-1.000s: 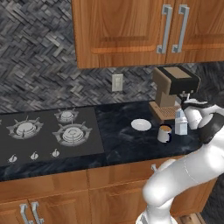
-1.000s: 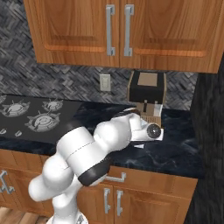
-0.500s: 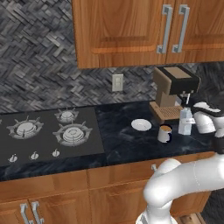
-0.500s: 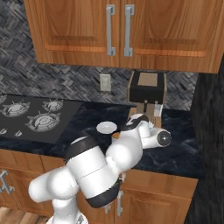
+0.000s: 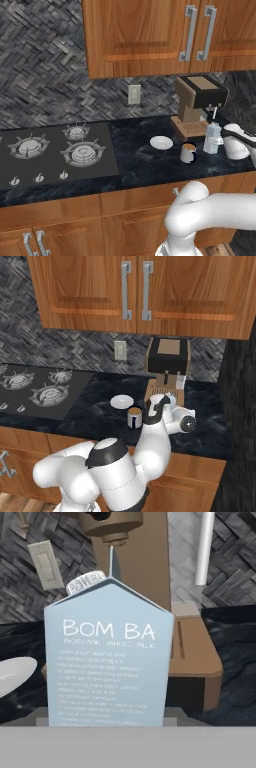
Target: Take a sugar cube from the saucer and place it inside the coffee. Then, grab milk from the fridge and place it next to the coffee on the counter to sweeten the coffee.
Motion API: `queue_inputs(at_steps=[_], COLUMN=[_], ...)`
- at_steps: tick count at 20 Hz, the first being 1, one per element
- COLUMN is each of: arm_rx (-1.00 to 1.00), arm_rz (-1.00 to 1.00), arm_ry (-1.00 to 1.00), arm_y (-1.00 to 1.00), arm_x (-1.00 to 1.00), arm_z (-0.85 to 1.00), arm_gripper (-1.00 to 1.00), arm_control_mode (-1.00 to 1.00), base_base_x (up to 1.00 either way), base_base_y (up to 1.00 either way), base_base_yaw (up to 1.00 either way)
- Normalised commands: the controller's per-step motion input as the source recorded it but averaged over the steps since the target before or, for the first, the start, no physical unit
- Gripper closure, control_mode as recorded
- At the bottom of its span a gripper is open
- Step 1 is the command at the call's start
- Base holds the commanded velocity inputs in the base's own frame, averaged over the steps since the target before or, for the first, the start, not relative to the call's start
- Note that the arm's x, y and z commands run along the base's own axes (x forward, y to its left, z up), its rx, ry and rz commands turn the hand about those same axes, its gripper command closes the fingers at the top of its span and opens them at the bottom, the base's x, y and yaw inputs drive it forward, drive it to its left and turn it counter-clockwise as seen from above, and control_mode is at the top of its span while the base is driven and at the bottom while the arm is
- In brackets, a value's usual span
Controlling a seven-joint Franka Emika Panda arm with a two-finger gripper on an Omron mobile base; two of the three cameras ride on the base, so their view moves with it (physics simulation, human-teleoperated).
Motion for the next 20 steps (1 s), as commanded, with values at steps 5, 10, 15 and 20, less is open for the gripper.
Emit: queue_inputs(at_steps=[5,10,15,20], arm_rx=[-0.02,0.0,-0.04,-0.06], arm_rz=[0.0,0.0,0.0,0.0], arm_ry=[-0.06,-0.01,-0.03,-0.03], arm_y=[0.07,0.0,0.08,0.11], arm_x=[-0.01,-0.01,-0.37,-0.49], arm_z=[-0.18,0.0,0.0,0.0], arm_gripper=[-1.0,-1.0,-1.0,-1.0], arm_control_mode=[-1.0,-1.0,-1.0,-1.0], base_base_x=[0.0,0.0,0.0,0.0], base_base_y=[0.0,0.0,0.0,0.0], base_base_yaw=[0.0,0.0,0.0,0.0])
